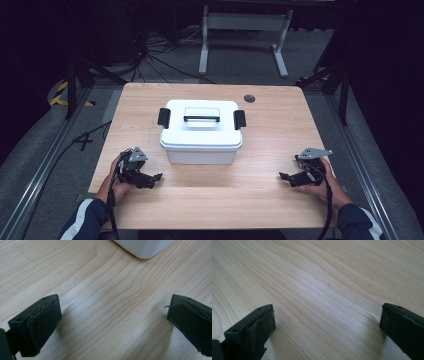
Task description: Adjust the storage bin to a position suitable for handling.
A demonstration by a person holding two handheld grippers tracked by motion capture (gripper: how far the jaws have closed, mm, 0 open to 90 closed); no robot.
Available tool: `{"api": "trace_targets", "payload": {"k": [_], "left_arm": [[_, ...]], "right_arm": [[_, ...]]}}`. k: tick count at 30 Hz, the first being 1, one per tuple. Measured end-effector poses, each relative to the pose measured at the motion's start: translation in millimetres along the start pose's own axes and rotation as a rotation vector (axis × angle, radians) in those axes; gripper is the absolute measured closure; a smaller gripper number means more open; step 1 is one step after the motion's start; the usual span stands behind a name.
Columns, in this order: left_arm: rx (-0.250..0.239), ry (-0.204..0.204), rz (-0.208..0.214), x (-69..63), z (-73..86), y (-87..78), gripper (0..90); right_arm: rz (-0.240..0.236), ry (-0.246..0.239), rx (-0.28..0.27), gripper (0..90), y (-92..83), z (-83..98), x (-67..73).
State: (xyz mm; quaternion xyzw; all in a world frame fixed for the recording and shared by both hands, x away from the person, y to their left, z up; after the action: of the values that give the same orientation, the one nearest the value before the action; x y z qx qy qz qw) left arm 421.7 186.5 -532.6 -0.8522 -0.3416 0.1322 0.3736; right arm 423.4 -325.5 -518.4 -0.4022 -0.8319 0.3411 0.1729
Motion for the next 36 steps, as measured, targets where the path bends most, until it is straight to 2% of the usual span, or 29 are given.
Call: {"api": "trace_targets", "payload": {"k": [2,4,7,10,17,21,24,27,31,36], "left_arm": [[-0.006,0.001,0.000,-0.2,1.1,-0.8,0.4],[-0.007,0.023,0.012,-0.4,3.4,-2.8,0.4],[0.001,0.026,0.024,-0.8,4.5,-4.1,0.4],[-0.007,0.065,0.041,1.5,6.6,-6.1,0.4],[-0.006,0.049,0.045,0.3,7.5,-6.2,0.4],[-0.006,0.048,0.044,0.3,7.6,-6.4,0.4],[-0.006,0.048,0.044,0.4,7.6,-6.4,0.4],[-0.006,0.048,0.044,0.4,7.6,-6.4,0.4],[-0.006,0.048,0.044,0.4,7.6,-6.4,0.4],[-0.003,0.042,0.042,0.1,7.9,-6.6,0.4]], "right_arm": [[-0.012,-0.016,0.000,0.4,-0.2,0.3,1.0],[-0.012,-0.016,0.000,0.4,-0.2,0.3,1.0],[-0.012,-0.015,0.000,0.4,-0.2,0.3,1.0],[-0.010,-0.012,0.001,0.4,-0.3,0.4,1.1],[-0.012,-0.008,0.011,1.6,-1.4,0.2,1.4],[-0.020,-0.029,0.024,9.4,-3.7,-0.7,3.2],[-0.044,-0.044,0.025,21.6,-6.9,-3.0,5.4],[-0.044,-0.067,0.047,21.8,-9.4,-4.3,6.1],[-0.050,-0.104,0.035,25.9,-20.3,-18.3,8.3],[-0.032,-0.154,-0.006,28.8,-43.8,-52.4,7.1]]}}
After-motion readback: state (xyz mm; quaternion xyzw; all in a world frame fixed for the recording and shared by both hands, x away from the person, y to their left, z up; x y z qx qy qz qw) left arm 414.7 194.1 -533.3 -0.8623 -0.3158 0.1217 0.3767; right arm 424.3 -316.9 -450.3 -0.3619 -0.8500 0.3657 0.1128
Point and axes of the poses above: each handheld gripper's, and its own axes: y roughly forward along the jaws, z roughly out of its underside, x roughly to its left, the point moved 7 cm from there along y, roughly forward along the jaws, and after that the axes turned 4 degrees about y, right-handed, at the moved point
